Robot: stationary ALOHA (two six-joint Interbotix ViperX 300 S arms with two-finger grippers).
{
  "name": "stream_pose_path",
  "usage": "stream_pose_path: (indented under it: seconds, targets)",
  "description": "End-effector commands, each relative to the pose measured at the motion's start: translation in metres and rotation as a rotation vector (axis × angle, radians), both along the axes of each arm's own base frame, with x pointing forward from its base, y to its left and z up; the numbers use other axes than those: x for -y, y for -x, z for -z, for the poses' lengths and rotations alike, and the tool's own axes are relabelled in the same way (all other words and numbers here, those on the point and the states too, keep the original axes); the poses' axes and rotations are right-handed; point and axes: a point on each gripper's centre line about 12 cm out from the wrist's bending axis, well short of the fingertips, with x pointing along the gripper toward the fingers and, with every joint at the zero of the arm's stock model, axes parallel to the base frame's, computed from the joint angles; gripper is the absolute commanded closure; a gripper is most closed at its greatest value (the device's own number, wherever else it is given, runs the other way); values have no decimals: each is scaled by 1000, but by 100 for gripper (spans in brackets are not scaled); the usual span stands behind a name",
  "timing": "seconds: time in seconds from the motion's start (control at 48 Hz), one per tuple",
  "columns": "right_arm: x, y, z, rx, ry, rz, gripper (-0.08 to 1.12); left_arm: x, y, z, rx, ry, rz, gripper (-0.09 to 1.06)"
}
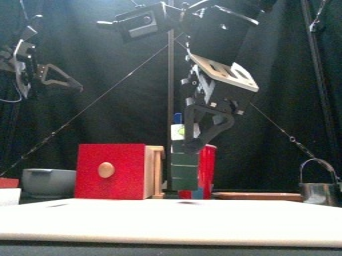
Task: Place sushi on board then cut the sushi with the knife then place the pieces on the plate
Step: Pick knife at handle with right hand
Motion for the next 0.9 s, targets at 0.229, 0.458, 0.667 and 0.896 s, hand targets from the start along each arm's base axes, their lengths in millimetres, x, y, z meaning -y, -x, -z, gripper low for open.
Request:
stream_pose_path:
  seconds: [0.229, 0.458, 0.667, 0.896]
  targets:
    - [-16, -1, -4, 24, -213, 24, 20, -1, -4, -11, 27, -6, 0, 81]
    - [-23, -2, -6, 33, -239, 20, 3, -1, -4, -12, 32, -6, -1, 81]
    - [-31, 2, -22, 45, -239, 45, 2, -1, -4, -12, 30, -3, -1, 81]
    - [-41, 30, -39, 75, -242, 149, 2, -1, -4, -12, 31, -5, -1, 81]
